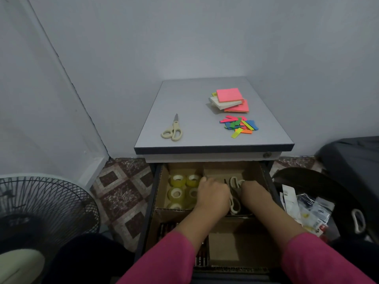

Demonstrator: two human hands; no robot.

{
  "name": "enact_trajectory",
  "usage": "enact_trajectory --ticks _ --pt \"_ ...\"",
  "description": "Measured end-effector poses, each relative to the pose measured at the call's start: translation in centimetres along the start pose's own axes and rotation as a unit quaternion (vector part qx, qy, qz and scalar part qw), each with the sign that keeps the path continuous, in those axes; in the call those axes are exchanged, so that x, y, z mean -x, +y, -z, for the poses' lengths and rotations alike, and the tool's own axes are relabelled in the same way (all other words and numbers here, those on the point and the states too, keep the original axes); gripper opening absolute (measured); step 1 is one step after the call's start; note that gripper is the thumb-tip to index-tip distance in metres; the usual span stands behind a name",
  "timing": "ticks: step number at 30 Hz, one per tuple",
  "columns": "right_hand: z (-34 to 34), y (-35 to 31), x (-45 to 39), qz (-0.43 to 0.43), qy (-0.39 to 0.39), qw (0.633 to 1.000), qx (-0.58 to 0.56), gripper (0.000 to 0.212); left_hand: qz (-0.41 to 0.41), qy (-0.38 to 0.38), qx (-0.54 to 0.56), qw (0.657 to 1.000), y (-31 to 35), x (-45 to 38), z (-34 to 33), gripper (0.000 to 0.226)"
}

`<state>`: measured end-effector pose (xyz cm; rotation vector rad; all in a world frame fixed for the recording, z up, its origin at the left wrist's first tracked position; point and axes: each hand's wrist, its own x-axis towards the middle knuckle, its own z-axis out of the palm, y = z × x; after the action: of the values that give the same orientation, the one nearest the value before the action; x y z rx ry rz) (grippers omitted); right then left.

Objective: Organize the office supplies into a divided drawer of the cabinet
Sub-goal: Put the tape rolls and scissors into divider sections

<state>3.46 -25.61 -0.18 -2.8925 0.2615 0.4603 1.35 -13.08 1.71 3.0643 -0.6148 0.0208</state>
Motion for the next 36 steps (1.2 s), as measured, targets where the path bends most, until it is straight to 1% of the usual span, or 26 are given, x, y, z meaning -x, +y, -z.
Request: enact_trajectory --ticks 8,11,13,16,18,20,22,25,27,31,36 --pt "-0.1 0.2 -0.3 -0.019 0.014 1.0 0.011 0.023 -0.019 -0.029 -0.013 0.999 0.5 -1.3 -0.6 0.016" --pt "0.6 0.6 -0.7 -0.029 0.01 1.0 0.004 0.019 -0.032 -0.047 -0.017 0.998 1.1 -2.0 -0.9 0.015" --pt "1.2 0.9 -0.6 -0.031 0.029 0.999 -0.004 0.014 -0.033 -0.062 -0.006 0.997 1.5 -2.3 -1.2 0.015" --pt "1.2 1.4 -0.5 -0.023 0.065 0.998 -0.016 0.015 -0.027 -0.094 0.023 0.995 1.6 -2.4 -1.7 0.015" --pt "0.9 1.5 -0.4 -0.014 0.064 0.998 -0.012 0.016 -0.026 -0.117 0.032 0.992 1.6 -2.5 -1.8 0.015" --pt "0.5 1.5 -0.2 0.002 0.065 0.998 -0.006 0.017 -0.026 -0.122 0.024 0.992 1.3 -2.6 -1.6 0.018" --pt "0.2 1.5 0.2 0.02 0.075 0.997 0.0 0.016 -0.025 -0.081 0.025 0.996 0.7 -2.5 -1.3 0.021" --pt "-0.7 1.4 0.6 0.046 0.087 0.994 0.039 0.016 0.0 0.045 0.061 0.997 -0.8 -1.9 -1.1 0.026" --pt "-0.8 1.2 0.7 0.056 0.073 0.993 0.074 0.017 0.028 0.1 0.105 0.989 -2.0 -1.5 -1.4 0.027" --pt "-0.7 0.8 0.8 0.069 0.048 0.99 0.112 0.022 0.033 0.093 0.145 0.984 -2.7 -1.2 -2.3 0.027" --pt "-1.1 1.1 0.5 0.061 0.063 0.991 0.098 0.023 0.035 0.093 0.157 0.983 -2.5 -1.2 -2.5 0.028"
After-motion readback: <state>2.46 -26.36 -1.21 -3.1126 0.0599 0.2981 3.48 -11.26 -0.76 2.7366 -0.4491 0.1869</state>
